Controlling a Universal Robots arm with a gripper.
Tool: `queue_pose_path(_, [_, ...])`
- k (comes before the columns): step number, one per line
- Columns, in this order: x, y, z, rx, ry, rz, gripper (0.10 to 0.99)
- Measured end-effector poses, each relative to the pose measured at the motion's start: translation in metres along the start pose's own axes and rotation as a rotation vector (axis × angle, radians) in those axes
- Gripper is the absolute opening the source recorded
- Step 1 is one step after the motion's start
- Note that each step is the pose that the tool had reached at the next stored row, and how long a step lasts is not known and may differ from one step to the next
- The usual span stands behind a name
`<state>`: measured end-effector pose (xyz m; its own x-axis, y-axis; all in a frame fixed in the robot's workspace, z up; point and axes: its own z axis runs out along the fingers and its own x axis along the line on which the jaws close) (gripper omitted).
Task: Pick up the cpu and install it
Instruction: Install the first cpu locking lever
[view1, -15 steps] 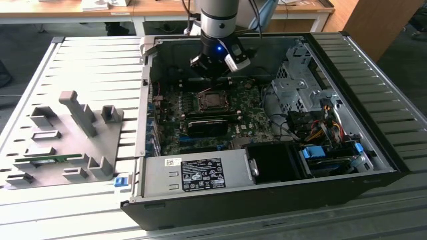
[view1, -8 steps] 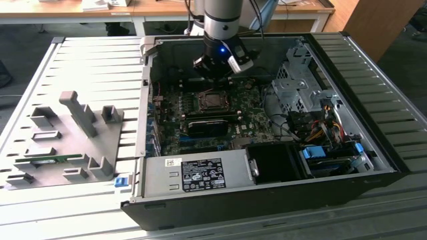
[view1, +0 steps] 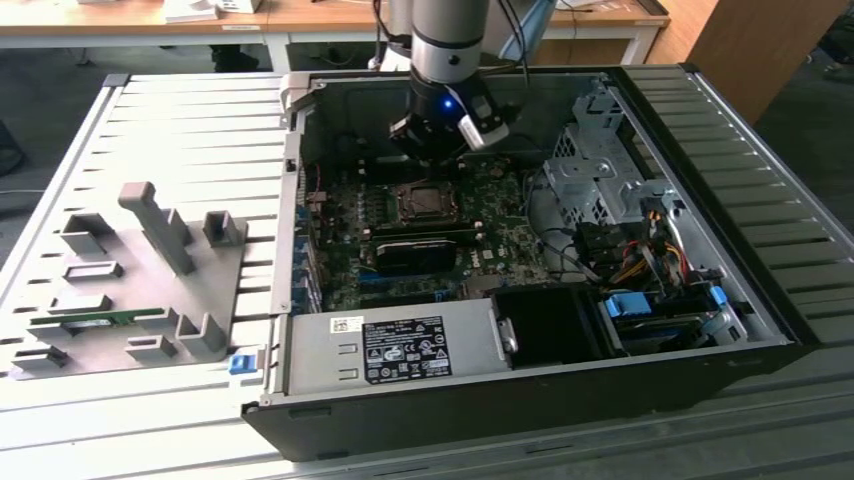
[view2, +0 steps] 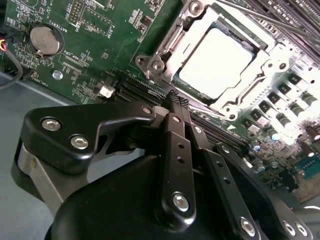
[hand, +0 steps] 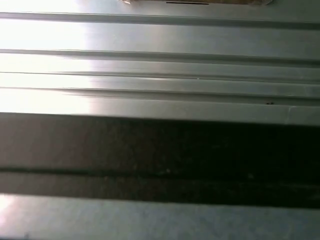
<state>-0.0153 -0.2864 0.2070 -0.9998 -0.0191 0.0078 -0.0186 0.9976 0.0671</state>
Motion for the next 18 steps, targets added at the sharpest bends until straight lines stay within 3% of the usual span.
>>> queue_pose_path(11, [-0.0018, -0.0005, 0.0073, 0.003, 0.0002, 0.0, 0.106])
queue_pose_path(18, [-0.0018, -0.0003, 0.0049, 0.003, -0.0002, 0.0, 0.106])
